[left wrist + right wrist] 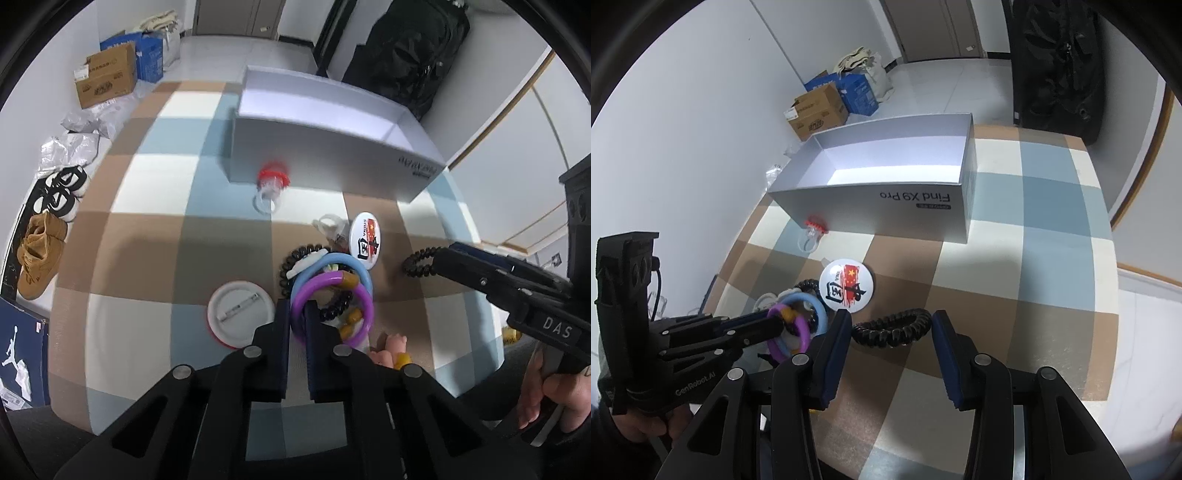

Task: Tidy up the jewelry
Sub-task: 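Grasp the purple ring with the left tool while the right tool grasps the black coiled bracelet, then carry both into the white box and open both tools to release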

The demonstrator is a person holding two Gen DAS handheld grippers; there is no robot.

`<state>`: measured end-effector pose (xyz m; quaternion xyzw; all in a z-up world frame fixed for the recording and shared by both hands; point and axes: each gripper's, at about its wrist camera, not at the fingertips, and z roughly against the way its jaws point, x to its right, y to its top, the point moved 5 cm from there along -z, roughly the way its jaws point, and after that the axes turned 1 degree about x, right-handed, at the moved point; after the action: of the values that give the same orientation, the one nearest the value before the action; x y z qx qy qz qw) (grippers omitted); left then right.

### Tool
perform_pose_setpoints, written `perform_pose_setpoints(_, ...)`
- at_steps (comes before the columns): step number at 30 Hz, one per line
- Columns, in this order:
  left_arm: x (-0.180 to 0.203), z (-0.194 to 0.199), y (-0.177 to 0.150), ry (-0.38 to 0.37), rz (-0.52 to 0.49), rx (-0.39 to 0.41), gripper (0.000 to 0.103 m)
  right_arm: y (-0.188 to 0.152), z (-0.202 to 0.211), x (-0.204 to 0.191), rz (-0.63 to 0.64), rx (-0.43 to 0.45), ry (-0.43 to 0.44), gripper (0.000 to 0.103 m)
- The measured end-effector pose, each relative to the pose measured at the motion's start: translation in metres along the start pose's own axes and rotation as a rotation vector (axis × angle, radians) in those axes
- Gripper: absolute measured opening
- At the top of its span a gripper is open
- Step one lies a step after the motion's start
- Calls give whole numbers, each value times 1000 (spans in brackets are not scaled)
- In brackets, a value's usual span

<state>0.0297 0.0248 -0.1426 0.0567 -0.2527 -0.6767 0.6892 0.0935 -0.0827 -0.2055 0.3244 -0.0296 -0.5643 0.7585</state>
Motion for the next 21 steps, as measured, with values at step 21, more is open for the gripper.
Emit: perform_pose_setpoints(21, 15, 49, 71, -61, 37, 240, 3, 50, 57, -12, -57, 244, 137, 42)
